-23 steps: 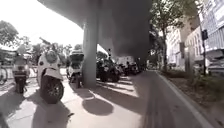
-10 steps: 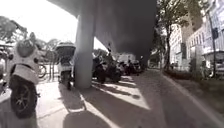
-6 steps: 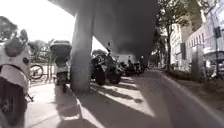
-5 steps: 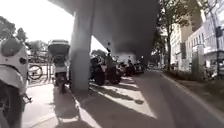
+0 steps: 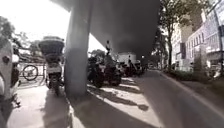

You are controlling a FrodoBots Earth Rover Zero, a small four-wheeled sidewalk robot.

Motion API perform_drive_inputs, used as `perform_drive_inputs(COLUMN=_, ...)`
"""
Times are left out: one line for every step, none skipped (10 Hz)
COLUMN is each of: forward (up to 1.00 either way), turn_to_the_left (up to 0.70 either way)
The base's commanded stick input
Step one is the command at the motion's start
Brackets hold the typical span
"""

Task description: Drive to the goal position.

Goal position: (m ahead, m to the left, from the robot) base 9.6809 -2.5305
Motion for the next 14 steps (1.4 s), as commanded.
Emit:
perform_drive_inputs(forward=0.45, turn_to_the_left=0.00)
perform_drive_inputs(forward=0.45, turn_to_the_left=0.00)
perform_drive_inputs(forward=0.42, turn_to_the_left=0.00)
perform_drive_inputs(forward=0.12, turn_to_the_left=0.00)
perform_drive_inputs(forward=0.00, turn_to_the_left=0.00)
perform_drive_inputs(forward=0.00, turn_to_the_left=0.00)
perform_drive_inputs(forward=0.00, turn_to_the_left=0.00)
perform_drive_inputs(forward=0.00, turn_to_the_left=0.00)
perform_drive_inputs(forward=0.00, turn_to_the_left=0.00)
perform_drive_inputs(forward=0.00, turn_to_the_left=0.00)
perform_drive_inputs(forward=0.00, turn_to_the_left=0.00)
perform_drive_inputs(forward=0.00, turn_to_the_left=0.00)
perform_drive_inputs(forward=0.07, turn_to_the_left=0.00)
perform_drive_inputs(forward=0.28, turn_to_the_left=0.00)
